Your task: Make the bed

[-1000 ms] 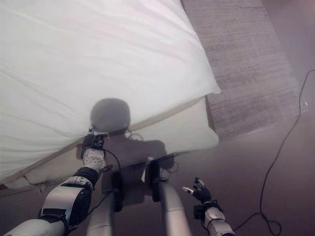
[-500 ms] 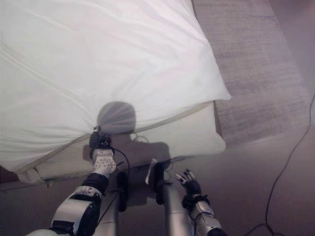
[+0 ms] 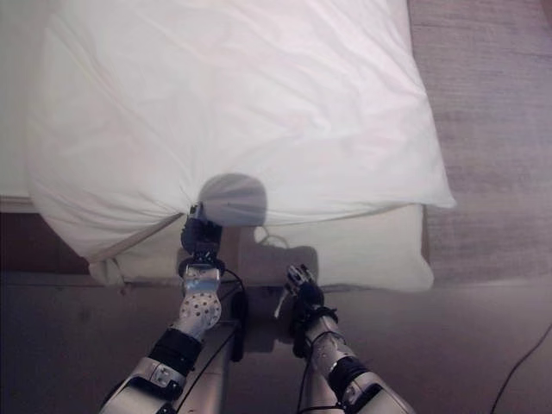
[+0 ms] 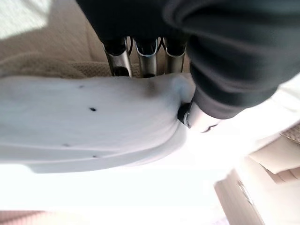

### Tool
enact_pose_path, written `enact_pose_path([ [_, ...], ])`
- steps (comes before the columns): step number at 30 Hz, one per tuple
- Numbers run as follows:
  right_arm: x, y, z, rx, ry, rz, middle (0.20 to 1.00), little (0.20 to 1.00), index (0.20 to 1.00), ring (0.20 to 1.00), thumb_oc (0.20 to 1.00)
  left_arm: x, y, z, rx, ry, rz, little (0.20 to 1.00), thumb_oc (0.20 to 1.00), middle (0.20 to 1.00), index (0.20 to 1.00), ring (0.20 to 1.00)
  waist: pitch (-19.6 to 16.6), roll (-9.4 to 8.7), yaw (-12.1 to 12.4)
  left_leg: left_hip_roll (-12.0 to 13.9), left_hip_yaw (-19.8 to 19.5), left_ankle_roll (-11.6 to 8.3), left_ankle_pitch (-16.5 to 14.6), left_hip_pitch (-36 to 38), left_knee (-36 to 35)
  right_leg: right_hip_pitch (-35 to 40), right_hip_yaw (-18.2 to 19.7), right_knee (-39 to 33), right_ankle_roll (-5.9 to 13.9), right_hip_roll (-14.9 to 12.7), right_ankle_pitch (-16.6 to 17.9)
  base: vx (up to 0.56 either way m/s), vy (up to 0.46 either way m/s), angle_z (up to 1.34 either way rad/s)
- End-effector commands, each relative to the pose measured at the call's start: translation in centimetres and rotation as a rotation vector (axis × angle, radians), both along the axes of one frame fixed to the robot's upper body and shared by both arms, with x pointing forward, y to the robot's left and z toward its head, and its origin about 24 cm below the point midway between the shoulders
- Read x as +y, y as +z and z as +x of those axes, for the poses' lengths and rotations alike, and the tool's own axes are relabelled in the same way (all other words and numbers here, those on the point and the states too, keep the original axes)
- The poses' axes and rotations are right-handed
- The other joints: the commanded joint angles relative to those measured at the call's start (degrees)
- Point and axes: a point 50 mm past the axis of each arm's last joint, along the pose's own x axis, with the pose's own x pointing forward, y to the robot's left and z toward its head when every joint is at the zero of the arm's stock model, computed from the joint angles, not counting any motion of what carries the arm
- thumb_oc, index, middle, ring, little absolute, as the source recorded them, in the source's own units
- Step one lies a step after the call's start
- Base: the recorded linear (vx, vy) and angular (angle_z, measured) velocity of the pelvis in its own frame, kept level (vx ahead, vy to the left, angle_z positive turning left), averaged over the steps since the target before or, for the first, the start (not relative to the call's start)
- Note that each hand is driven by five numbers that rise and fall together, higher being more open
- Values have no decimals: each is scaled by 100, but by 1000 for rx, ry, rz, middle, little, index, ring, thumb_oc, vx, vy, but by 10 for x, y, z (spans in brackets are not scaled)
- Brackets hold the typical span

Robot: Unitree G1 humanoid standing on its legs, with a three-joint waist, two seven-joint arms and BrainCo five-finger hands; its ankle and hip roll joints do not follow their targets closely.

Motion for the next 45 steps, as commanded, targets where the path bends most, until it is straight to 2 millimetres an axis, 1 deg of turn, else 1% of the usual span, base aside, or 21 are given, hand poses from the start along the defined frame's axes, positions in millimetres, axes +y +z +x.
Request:
enact_pose_path([
  [1, 1, 19, 12, -40, -71, 129, 1000, 1000, 1000, 1000, 1000, -1, 59, -20, -344, 13, 4, 200, 200, 200, 200, 200, -256, 427, 277, -238, -82, -64, 182, -104, -262, 222, -85, -395, 526, -168, 397, 42, 3, 29],
  [4, 0, 24, 16, -51, -81, 140, 1000, 1000, 1000, 1000, 1000, 2, 63, -22, -360, 27, 5, 200, 200, 200, 200, 200, -256, 455, 305, -259, -115, -54, 180, -96, -276, 238, -116, -391, 524, -184, 382, 34, 11, 26],
  [5, -6, 43, 31, -87, -141, 157, 1000, 1000, 1000, 1000, 1000, 10, 74, -29, -409, 67, 28, 200, 200, 200, 200, 200, -259, 511, 407, -295, -160, -55, 193, -116, -298, 253, -180, -403, 527, -224, 355, 46, 20, 17],
  [7, -6, 47, 34, -90, -151, 173, 1000, 1000, 1000, 1000, 1000, 13, 75, -31, -415, 80, 40, 200, 200, 200, 200, 200, -253, 519, 435, -300, -166, -54, 197, -111, -313, 257, -189, -406, 523, -227, 339, 43, 30, 13],
  [9, -7, 72, 44, -154, -218, 279, 1000, 1000, 1000, 1000, 1000, 24, 77, -37, -429, 129, 43, 200, 200, 200, 200, 200, -255, 553, 507, -335, -170, -39, 178, -141, -286, 234, -187, -369, 515, -246, 283, 45, 51, 11],
  [10, -7, 72, 44, -154, -218, 279, 1000, 1000, 1000, 1000, 1000, 24, 77, -37, -429, 129, 43, 200, 200, 200, 200, 200, -256, 552, 508, -335, -170, -39, 178, -143, -285, 232, -186, -368, 515, -246, 282, 38, 56, 5],
  [15, -30, 120, 59, -320, -336, 361, 1000, 1000, 1000, 1000, 1000, 49, 87, -46, -450, 283, 67, 200, 200, 200, 200, 200, -245, 621, 579, -393, -157, -25, 188, -211, -317, 202, -229, -390, 537, -284, 269, 24, 41, 5],
  [20, -52, 138, 54, -437, -416, 379, 1000, 1000, 1000, 1000, 1000, 68, 84, -47, -401, 400, 95, 200, 200, 200, 200, 200, -287, 610, 488, -390, -137, 2, 161, -212, -346, 160, -210, -410, 557, -304, 265, 19, 36, 0],
  [21, -52, 138, 54, -437, -416, 378, 1000, 1000, 1000, 1000, 1000, 68, 84, -47, -400, 401, 95, 200, 200, 200, 200, 200, -293, 609, 487, -391, -136, 2, 161, -216, -346, 154, -208, -407, 557, -305, 263, 31, 38, 0],
  [23, -66, 140, 51, -467, -472, 391, 1000, 1000, 1000, 1000, 1000, 77, 81, -47, -373, 449, 95, 200, 200, 200, 200, 200, -331, 586, 431, -392, -107, 13, 145, -226, -341, 127, -172, -391, 563, -304, 264, 16, 24, 0],
  [24, -79, 139, 48, -476, -531, 400, 1000, 1000, 1000, 1000, 1000, 84, 79, -47, -349, 488, 90, 200, 200, 200, 200, 200, -368, 571, 382, -392, -76, 7, 135, -223, -340, 102, -150, -387, 564, -295, 257, 31, 43, -1],
  [26, -86, 137, 47, -474, -556, 394, 1000, 1000, 1000, 1000, 1000, 87, 78, -47, -338, 504, 87, 200, 200, 200, 200, 200, -388, 565, 363, -387, -62, 14, 126, -224, -344, 80, -134, -386, 568, -294, 256, 21, 28, -3],
  [27, -99, 135, 46, -469, -607, 382, 1000, 1000, 1000, 1000, 1000, 95, 77, -49, -324, 543, 84, 200, 200, 200, 200, 200, -422, 574, 326, -381, -42, 19, 105, -220, -330, 62, -114, -366, 573, -297, 253, 19, 20, -5],
  [29, -110, 131, 44, -459, -634, 356, 1000, 1000, 1000, 1000, 1000, 101, 76, -50, -314, 571, 86, 200, 200, 200, 200, 200, -445, 574, 297, -376, -26, 19, 99, -233, -333, 37, -95, -354, 573, -292, 242, 15, 13, -5],
  [34, -123, 117, 41, -415, -638, 282, 1000, 1000, 1000, 1000, 1000, 104, 75, -51, -307, 576, 99, 200, 200, 200, 200, 200, -494, 583, 243, -361, -12, 29, 153, -280, -368, -46, -71, -351, 563, -283, 276, 3, -1, -2],
  [38, -117, 93, 38, -344, -529, 144, 1000, 1000, 1000, 1000, 1000, 100, 74, -52, -322, 546, 121, 200, 200, 200, 200, 200, -503, 579, 229, -333, 21, 35, 138, -266, -392, -68, -45, -339, 559, -259, 244, 0, -8, -4],
  [39, -109, 79, 34, -303, -466, 93, 1000, 1000, 1000, 1000, 1000, 97, 75, -53, -336, 524, 127, 200, 200, 200, 200, 200, -499, 582, 230, -334, 36, 33, 152, -268, -401, -78, -37, -339, 552, -252, 254, -6, -15, -4],
  [41, -105, 73, 32, -286, -435, 74, 1000, 1000, 1000, 1000, 1000, 95, 75, -53, -343, 513, 129, 200, 200, 200, 200, 200, -488, 586, 227, -330, 39, 34, 158, -273, -398, -91, -33, -330, 548, -246, 254, 0, 0, 0],
  [42, -93, 60, 27, -248, -372, 46, 1000, 1000, 1000, 1000, 1000, 93, 75, -55, -356, 494, 135, 200, 200, 200, 200, 200, -478, 586, 232, -332, 37, 36, 166, -277, -394, -110, -27, -319, 544, -242, 256, 0, 0, 0],
  [44, -93, 59, 27, -246, -371, 45, 1000, 1000, 1000, 1000, 1000, 93, 75, -56, -355, 495, 135, 200, 200, 200, 200, 200, -492, 584, 226, -333, 37, 36, 167, -281, -395, -115, -27, -317, 544, -243, 254, -4, -10, -3],
  [45, -71, 44, 18, -213, -250, -1, 1000, 1000, 1000, 1000, 1000, 92, 74, -59, -368, 478, 135, 200, 200, 200, 200, 200, -463, 574, 227, -326, 49, 38, 173, -292, -376, -117, -23, -328, 539, -236, 266, -8, -10, -3],
])
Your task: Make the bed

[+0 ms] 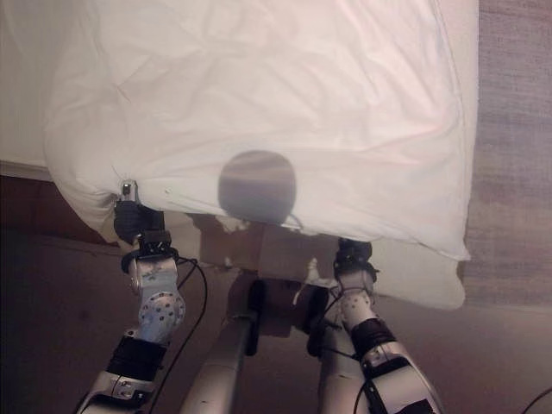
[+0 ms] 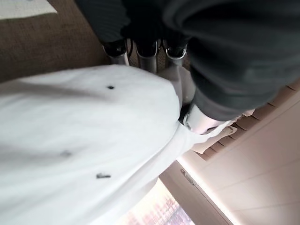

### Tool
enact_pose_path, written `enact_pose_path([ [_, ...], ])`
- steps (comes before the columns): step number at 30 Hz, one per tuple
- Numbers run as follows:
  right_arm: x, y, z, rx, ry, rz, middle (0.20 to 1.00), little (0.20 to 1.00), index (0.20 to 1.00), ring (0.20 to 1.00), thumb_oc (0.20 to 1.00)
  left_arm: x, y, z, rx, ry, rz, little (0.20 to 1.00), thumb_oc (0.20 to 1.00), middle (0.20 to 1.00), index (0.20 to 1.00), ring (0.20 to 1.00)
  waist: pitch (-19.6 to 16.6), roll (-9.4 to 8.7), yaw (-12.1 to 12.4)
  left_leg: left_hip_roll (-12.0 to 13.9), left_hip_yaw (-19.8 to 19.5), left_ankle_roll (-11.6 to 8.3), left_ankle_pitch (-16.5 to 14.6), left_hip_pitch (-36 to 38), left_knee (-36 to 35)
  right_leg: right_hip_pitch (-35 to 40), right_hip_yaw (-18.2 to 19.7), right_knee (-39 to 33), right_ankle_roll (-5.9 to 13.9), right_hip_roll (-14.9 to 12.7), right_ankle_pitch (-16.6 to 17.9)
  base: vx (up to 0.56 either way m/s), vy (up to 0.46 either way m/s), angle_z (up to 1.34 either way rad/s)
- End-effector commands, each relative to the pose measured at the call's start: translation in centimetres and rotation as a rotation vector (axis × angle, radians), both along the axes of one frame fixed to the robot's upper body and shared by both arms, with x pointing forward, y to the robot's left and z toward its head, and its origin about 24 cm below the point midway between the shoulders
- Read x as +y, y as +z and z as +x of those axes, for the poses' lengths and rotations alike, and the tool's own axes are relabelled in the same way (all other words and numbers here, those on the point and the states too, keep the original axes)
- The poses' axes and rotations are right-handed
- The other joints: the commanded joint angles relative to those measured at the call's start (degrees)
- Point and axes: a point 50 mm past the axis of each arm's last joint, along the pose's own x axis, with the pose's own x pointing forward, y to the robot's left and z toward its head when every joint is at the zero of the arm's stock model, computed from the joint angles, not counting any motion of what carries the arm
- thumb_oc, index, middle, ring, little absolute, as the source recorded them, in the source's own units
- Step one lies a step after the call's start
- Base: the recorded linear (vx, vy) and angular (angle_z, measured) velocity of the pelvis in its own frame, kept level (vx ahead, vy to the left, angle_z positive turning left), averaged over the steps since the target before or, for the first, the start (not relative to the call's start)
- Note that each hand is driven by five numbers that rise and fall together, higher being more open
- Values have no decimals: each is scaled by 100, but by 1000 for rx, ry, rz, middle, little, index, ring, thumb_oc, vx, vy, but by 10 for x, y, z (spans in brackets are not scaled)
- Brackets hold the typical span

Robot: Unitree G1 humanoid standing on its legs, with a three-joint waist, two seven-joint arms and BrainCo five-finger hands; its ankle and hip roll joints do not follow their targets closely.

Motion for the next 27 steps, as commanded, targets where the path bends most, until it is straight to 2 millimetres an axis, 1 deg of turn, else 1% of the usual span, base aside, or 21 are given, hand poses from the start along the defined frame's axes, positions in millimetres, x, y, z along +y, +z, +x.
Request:
enact_pose_path([
  [1, 16, -22, -15, 26, 123, -108, 1000, 1000, 1000, 1000, 1000, 21, 31, -30, -251, 113, 42, 200, 200, 200, 200, 200, -571, 308, 62, -226, 170, 71, 62, -236, -135, -32, 204, -333, 558, -96, 446, -14, -12, -3],
  [2, 28, -29, -20, 39, 177, -110, 1000, 1000, 1000, 1000, 1000, 21, 29, -32, -251, 108, 37, 200, 200, 200, 200, 200, -559, 309, 66, -224, 171, 74, 68, -239, -141, -40, 207, -316, 559, -95, 446, -5, -2, -3],
  [3, 28, -29, -20, 39, 177, -110, 1000, 1000, 1000, 1000, 1000, 21, 29, -32, -250, 108, 37, 200, 200, 200, 200, 200, -563, 308, 63, -225, 171, 74, 68, -240, -142, -42, 207, -315, 559, -96, 445, -8, -1, -3],
  [5, 41, -35, -25, 49, 223, -85, 1000, 1000, 1000, 1000, 1000, 20, 28, -33, -249, 104, 31, 200, 200, 200, 200, 200, -553, 307, 70, -223, 178, 74, 79, -240, -163, -49, 208, -323, 556, -93, 453, 0, 0, 0],
  [7, 49, -38, -28, 48, 268, -91, 1000, 1000, 1000, 1000, 1000, 21, 28, -33, -251, 104, 25, 200, 200, 200, 200, 200, -539, 303, 68, -220, 177, 68, 96, -249, -168, -61, 206, -325, 555, -91, 466, -14, -4, -3],
  [8, 59, -37, -31, 32, 303, -53, 1000, 1000, 1000, 1000, 1000, 20, 27, -33, -247, 101, 17, 200, 200, 200, 200, 200, -524, 290, 65, -217, 174, 63, 116, -249, -208, -50, 191, -361, 563, -88, 482, -12, -14, -3],
  [13, 69, -32, -36, -10, 337, -12, 1000, 1000, 1000, 1000, 1000, 21, 26, -33, -243, 107, 6, 200, 200, 200, 200, 200, -513, 261, 43, -207, 177, 50, 144, -240, -241, -45, 182, -366, 560, -80, 477, 0, 0, 0],
  [15, 77, -21, -41, -85, 380, 1, 1000, 1000, 1000, 1000, 1000, 21, 24, -35, -236, 107, -5, 200, 200, 200, 200, 200, -483, 219, 10, -214, 163, 57, 125, -232, -198, -69, 187, -301, 552, -80, 476, 0, 0, 0],
  [17, 77, -21, -41, -84, 380, 1, 1000, 1000, 1000, 1000, 1000, 21, 24, -35, -236, 107, -5, 200, 200, 200, 200, 200, -488, 219, 8, -214, 163, 58, 124, -236, -196, -73, 187, -298, 552, -82, 474, 0, 0, 0],
  [18, 79, -11, -43, -144, 402, 10, 1000, 1000, 1000, 1000, 1000, 22, 23, -35, -229, 113, -9, 200, 200, 200, 200, 200, -480, 197, -7, -212, 163, 59, 122, -250, -186, -94, 191, -285, 557, -90, 469, 0, 0, 0],
  [20, 79, -12, -43, -143, 402, 10, 1000, 1000, 1000, 1000, 1000, 22, 23, -35, -228, 113, -9, 200, 200, 200, 200, 200, -485, 198, -10, -213, 163, 59, 122, -252, -186, -97, 191, -282, 557, -91, 468, 0, 0, 0],
  [21, 75, 2, -42, -214, 377, 59, 1000, 1000, 1000, 1000, 1000, 23, 22, -36, -226, 120, -19, 200, 200, 200, 200, 200, -482, 190, -47, -208, 177, 63, 121, -266, -195, -117, 193, -281, 568, -90, 475, 0, 0, 0],
  [22, 75, 2, -43, -214, 377, 59, 1000, 1000, 1000, 1000, 1000, 23, 22, -36, -226, 120, -19, 200, 200, 200, 200, 200, -482, 190, -46, -208, 178, 63, 121, -265, -196, -117, 195, -282, 568, -90, 476, 0, 0, 0],
  [24, 71, 11, -41, -252, 351, 57, 1000, 1000, 1000, 1000, 1000, 24, 21, -37, -227, 128, -26, 200, 200, 200, 200, 200, -478, 188, -67, -211, 187, 63, 125, -275, -189, -135, 203, -270, 567, -97, 486, 0, 0, 0],
  [26, 60, 20, -38, -297, 299, 67, 1000, 1000, 1000, 1000, 1000, 26, 20, -38, -221, 140, -25, 200, 200, 200, 200, 200, -483, 196, -97, -211, 188, 68, 119, -264, -196, -147, 219, -263, 571, -94, 480, 0, 0, 0],
  [27, 57, 21, -38, -301, 283, 69, 1000, 1000, 1000, 1000, 1000, 27, 19, -38, -217, 144, -25, 200, 200, 200, 200, 200, -491, 200, -103, -209, 191, 71, 116, -261, -199, -153, 219, -247, 568, -96, 474, 0, 0, 0],
])
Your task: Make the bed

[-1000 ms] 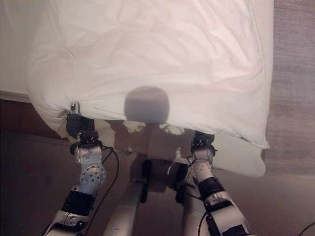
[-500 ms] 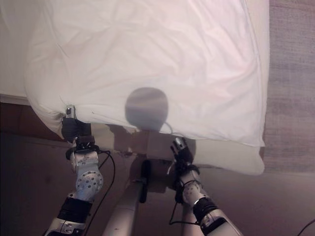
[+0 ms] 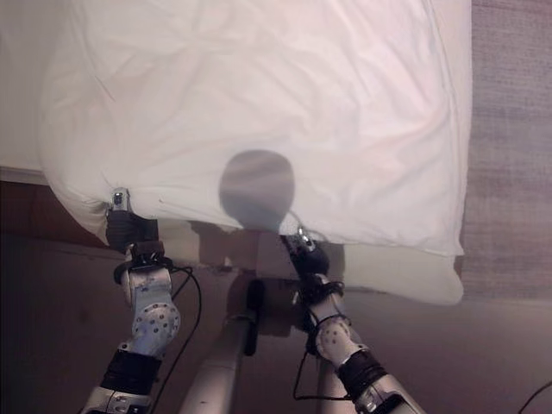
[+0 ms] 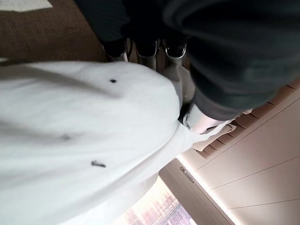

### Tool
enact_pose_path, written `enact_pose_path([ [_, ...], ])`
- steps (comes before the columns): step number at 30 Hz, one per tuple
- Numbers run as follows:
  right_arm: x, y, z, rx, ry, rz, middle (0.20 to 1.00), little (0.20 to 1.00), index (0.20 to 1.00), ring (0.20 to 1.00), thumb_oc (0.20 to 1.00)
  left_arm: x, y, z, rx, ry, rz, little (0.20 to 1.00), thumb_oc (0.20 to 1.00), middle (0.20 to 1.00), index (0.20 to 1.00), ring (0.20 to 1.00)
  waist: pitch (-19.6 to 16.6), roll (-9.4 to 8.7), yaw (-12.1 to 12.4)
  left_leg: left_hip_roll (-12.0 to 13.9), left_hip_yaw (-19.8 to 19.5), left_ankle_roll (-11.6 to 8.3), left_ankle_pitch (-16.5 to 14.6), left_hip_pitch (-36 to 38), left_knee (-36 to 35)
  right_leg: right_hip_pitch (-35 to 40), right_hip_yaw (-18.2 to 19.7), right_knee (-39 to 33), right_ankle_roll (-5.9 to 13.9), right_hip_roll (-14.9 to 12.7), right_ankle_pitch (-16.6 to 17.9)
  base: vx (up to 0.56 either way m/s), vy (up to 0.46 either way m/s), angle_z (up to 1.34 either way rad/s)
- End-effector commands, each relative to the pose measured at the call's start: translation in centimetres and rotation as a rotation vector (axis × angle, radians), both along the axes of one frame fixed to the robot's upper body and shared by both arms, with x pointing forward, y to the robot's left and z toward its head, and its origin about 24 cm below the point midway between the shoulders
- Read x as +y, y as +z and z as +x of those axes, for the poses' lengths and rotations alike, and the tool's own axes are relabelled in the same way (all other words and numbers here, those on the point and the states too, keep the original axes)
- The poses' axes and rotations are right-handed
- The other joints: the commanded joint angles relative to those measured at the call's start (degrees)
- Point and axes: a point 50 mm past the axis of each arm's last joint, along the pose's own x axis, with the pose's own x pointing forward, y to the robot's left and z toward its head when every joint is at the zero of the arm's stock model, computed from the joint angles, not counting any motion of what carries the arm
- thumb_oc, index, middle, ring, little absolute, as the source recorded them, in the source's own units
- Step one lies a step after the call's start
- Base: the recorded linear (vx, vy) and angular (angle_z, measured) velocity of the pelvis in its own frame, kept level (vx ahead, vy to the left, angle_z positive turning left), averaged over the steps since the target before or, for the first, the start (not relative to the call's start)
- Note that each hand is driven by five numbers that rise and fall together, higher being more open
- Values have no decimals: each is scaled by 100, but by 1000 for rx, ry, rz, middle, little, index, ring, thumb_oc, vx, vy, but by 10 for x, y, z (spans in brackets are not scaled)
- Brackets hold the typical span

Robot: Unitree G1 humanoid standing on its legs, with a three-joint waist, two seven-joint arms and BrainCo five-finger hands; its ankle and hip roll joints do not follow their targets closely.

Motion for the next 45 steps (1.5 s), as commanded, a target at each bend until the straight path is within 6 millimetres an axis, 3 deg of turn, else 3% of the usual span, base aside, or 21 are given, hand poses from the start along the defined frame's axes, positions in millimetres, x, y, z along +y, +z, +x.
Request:
enact_pose_path([
  [1, -10, 12, -5, -77, -71, 84, 1000, 1000, 1000, 1000, 1000, 20, 27, -29, -213, 126, -5, 200, 200, 200, 200, 200, -501, 208, -21, -252, 122, 74, 112, -198, -191, -56, 175, -254, 599, -136, 450, 0, 0, 0],
  [10, -56, 25, 6, -60, -370, 234, 1000, 1000, 1000, 1000, 1000, 26, 24, -28, -184, 170, -22, 200, 200, 200, 200, 200, -560, 248, -80, -256, 146, 87, 84, -226, -183, -109, 194, -223, 614, -142, 435, 0, 0, 0],
  [12, -56, 26, 7, -60, -370, 234, 1000, 1000, 1000, 1000, 1000, 26, 25, -28, -184, 170, -22, 200, 200, 200, 200, 200, -557, 248, -77, -256, 146, 87, 83, -227, -181, -111, 194, -222, 614, -142, 435, 0, 0, 0],
  [13, -69, 26, 9, -25, -458, 269, 1000, 1000, 1000, 1000, 1000, 29, 24, -27, -166, 189, -22, 200, 200, 200, 200, 200, -580, 269, -83, -266, 146, 97, 77, -232, -191, -118, 202, -221, 623, -140, 437, 0, 0, 0],
  [17, -82, 29, 13, -14, -523, 282, 1000, 1000, 1000, 1000, 1000, 33, 24, -27, -151, 211, -10, 200, 200, 200, 200, 200, -601, 281, -85, -271, 151, 93, 69, -254, -177, -128, 198, -220, 621, -148, 428, 0, 0, 0],
  [18, -93, 33, 16, -9, -568, 272, 1000, 1000, 1000, 1000, 1000, 36, 25, -26, -144, 224, 0, 200, 200, 200, 200, 200, -627, 292, -86, -270, 150, 90, 65, -261, -163, -136, 198, -203, 615, -153, 417, 0, 0, 0],
  [37, -161, 74, 30, 1, -827, 264, 1000, 1000, 1000, 1000, 1000, 54, 39, -27, -148, 317, 65, 200, 200, 200, 200, 200, -762, 324, -32, -283, 180, 86, 116, -280, -246, -236, 234, -186, 612, -136, 450, 1, -1, 0],
  [45, -182, 76, 28, 13, -887, 226, 1000, 1000, 1000, 1000, 1000, 65, 42, -29, -141, 379, 64, 200, 200, 200, 200, 200, -871, 306, -37, -288, 175, 65, 145, -302, -280, -248, 222, -207, 604, -140, 453, 0, 0, 0],
])
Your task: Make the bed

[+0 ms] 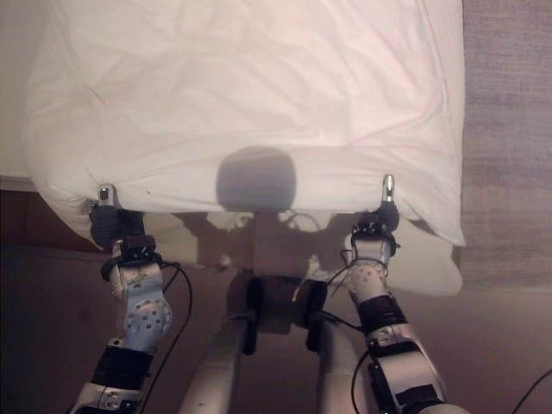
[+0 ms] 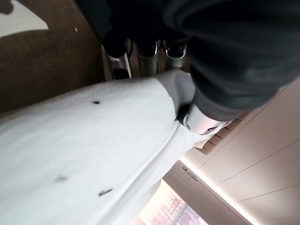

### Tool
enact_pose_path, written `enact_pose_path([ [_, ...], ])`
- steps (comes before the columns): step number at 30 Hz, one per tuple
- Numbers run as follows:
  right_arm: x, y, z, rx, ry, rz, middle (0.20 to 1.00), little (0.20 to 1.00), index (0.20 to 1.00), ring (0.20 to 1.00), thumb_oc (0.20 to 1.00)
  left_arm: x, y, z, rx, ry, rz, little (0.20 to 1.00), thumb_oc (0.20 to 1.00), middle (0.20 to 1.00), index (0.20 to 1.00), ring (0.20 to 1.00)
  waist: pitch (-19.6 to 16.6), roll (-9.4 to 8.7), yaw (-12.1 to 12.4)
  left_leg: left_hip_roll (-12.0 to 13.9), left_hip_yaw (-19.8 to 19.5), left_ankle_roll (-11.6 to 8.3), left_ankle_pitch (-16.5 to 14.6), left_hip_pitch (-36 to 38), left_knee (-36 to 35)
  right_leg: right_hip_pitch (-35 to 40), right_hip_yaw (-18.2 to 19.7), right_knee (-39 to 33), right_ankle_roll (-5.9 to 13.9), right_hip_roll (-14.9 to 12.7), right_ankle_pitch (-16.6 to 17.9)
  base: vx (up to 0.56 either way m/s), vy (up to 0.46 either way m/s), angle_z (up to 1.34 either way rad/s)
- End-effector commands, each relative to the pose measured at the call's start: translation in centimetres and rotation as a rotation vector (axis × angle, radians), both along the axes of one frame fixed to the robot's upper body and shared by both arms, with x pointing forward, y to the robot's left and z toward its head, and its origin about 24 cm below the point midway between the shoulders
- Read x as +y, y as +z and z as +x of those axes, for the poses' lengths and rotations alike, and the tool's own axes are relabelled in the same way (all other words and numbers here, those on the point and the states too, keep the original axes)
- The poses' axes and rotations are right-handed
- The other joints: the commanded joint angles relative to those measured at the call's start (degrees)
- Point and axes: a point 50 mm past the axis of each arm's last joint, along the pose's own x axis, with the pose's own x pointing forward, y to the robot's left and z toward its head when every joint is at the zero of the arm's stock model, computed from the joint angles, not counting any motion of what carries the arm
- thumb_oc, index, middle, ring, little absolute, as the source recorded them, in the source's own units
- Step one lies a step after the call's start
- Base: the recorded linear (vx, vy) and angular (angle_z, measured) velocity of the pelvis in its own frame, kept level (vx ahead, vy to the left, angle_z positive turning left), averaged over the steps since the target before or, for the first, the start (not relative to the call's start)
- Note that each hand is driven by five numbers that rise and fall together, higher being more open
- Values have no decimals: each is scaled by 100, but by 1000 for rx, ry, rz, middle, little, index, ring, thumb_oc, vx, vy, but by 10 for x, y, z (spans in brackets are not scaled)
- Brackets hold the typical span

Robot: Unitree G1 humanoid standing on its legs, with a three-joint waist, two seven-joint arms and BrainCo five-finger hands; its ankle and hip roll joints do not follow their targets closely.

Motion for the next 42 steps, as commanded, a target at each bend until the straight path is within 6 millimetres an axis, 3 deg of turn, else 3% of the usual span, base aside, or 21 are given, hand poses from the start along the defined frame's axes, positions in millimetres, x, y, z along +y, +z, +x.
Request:
enact_pose_path([
  [1, -78, -4, -22, 22, -286, -21, 1000, 1000, 1000, 1000, 1000, 53, 29, -30, -177, 284, 30, 200, 200, 200, 200, 200, -896, 288, 33, -298, 28, 72, 130, -284, -236, -122, 93, -261, 600, -139, 436, 0, 0, 0],
  [2, -78, -4, -22, 22, -286, -21, 1000, 1000, 1000, 1000, 1000, 53, 29, -30, -177, 284, 30, 200, 200, 200, 200, 200, -898, 287, 33, -298, 28, 72, 130, -287, -235, -125, 93, -258, 600, -140, 434, 0, 0, 0],
  [3, -78, -5, -22, 24, -285, -22, 479, 479, 479, 479, 479, 54, 29, -31, -173, 288, 32, 200, 200, 200, 200, 200, -908, 283, 28, -297, 32, 77, 122, -295, -220, -142, 98, -235, 592, -142, 433, 0, 0, 0],
  [4, -78, -5, -22, 24, -285, -22, 479, 479, 479, 479, 479, 54, 29, -31, -173, 288, 32, 200, 200, 200, 200, 200, -910, 283, 28, -297, 32, 77, 121, -297, -219, -144, 98, -234, 592, -142, 432, 0, 0, 0],
  [5, -75, -5, -23, 18, -279, -26, 200, 200, 200, 200, 200, 54, 28, -31, -169, 294, 31, 200, 200, 200, 200, 200, -923, 286, 20, -289, 32, 82, 119, -286, -234, -146, 102, -236, 594, -136, 435, 0, 0, 0],
  [13, -65, -4, -30, -44, -258, -48, 200, 200, 200, 200, 200, 58, 19, -32, -135, 307, 10, 200, 200, 200, 200, 200, -973, 276, -10, -274, 42, 96, 131, -281, -262, -161, 115, -224, 594, -113, 427, 0, 0, 0],
  [18, -53, -3, -41, -102, -252, -53, 200, 200, 200, 200, 200, 61, -2, -33, -64, 304, -39, 200, 200, 200, 200, 200, -977, 254, -58, -269, 47, 91, 165, -245, -324, -120, 116, -308, 594, -106, 464, 0, 0, 0],
  [19, -48, -2, -47, -127, -255, -58, 200, 200, 200, 200, 200, 62, -11, -33, -28, 303, -56, 307, 307, 307, 307, 307, -970, 247, -75, -260, 49, 83, 160, -222, -366, -89, 116, -360, 604, -88, 458, 0, 0, 0],
  [20, -44, -1, -51, -150, -254, -50, 200, 200, 200, 200, 200, 62, -18, -34, -4, 296, -72, 551, 551, 551, 551, 551, -971, 244, -86, -259, 35, 83, 192, -212, -429, -75, 116, -420, 600, -74, 482, 0, 0, 0],
  [21, -42, -1, -55, -159, -254, -60, 200, 200, 200, 200, 200, 61, -22, -33, 9, 284, -81, 856, 856, 856, 856, 856, -974, 236, -97, -261, 24, 75, 216, -196, -485, -48, 133, -478, 601, -60, 492, 0, 0, 0],
  [22, -39, 0, -58, -176, -247, -69, 200, 200, 200, 200, 200, 63, -28, -33, 29, 287, -97, 1000, 1000, 1000, 1000, 1000, -986, 235, -106, -259, 12, 74, 253, -183, -554, -27, 137, -532, 598, -44, 503, 0, 0, 0],
  [25, -32, 7, -66, -227, -246, -65, 200, 200, 200, 200, 200, 64, -39, -35, 62, 284, -122, 1000, 1000, 1000, 1000, 1000, -968, 216, -121, -263, -7, 60, 306, -141, -629, 26, 113, -627, 589, -13, 531, -6, -18, 4],
  [27, -25, 15, -77, -292, -228, -83, 200, 200, 200, 200, 200, 64, -58, -37, 126, 271, -158, 1000, 1000, 1000, 1000, 1000, -943, 206, -148, -268, -42, 64, 344, -90, -692, 60, 148, -672, 581, 7, 563, 0, 0, 0],
  [30, -21, 19, -83, -326, -216, -94, 200, 200, 200, 200, 200, 63, -66, -40, 147, 253, -167, 1000, 1000, 1000, 1000, 1000, -924, 205, -155, -264, -52, 68, 351, -84, -695, 64, 137, -669, 577, 8, 564, 0, 0, 0],
  [34, -9, 36, -96, -444, -171, -102, 200, 200, 200, 200, 200, 65, -102, -50, 276, 242, -225, 1000, 1000, 1000, 1000, 1000, -876, 206, -151, -258, -71, 64, 355, -82, -661, 81, 143, -629, 562, 8, 550, 0, 0, 0],
  [35, -9, 36, -96, -443, -171, -102, 200, 200, 200, 200, 200, 65, -102, -50, 277, 241, -225, 1000, 1000, 1000, 1000, 1000, -881, 207, -153, -258, -71, 64, 355, -79, -661, 83, 143, -630, 563, 8, 549, 0, 0, 0],
  [36, -4, 43, -99, -485, -139, -116, 200, 200, 200, 200, 200, 59, -121, -53, 343, 196, -246, 1000, 1000, 1000, 1000, 1000, -854, 214, -151, -257, -66, 67, 357, -79, -648, 85, 146, -626, 563, 1, 561, 0, 0, 0],
  [37, -4, 42, -99, -485, -139, -116, 200, 200, 200, 200, 200, 59, -121, -54, 343, 195, -246, 1000, 1000, 1000, 1000, 1000, -857, 215, -151, -257, -65, 67, 357, -77, -650, 87, 146, -627, 564, 1, 561, 0, 0, 0],
  [38, 5, 48, -101, -527, -84, -132, 200, 200, 200, 200, 200, 44, -144, -56, 438, 95, -236, 1000, 1000, 1000, 1000, 1000, -819, 229, -153, -260, -59, 73, 373, -79, -636, 91, 159, -619, 559, -3, 570, 0, 0, 0],
  [42, 18, 56, -103, -583, -8, -149, 200, 200, 200, 200, 200, 21, -162, -64, 482, -59, -238, 1000, 1000, 1000, 1000, 1000, -763, 240, -142, -263, -37, 83, 393, -31, -675, 116, 176, -632, 567, -9, 598, 0, 0, 0],
])
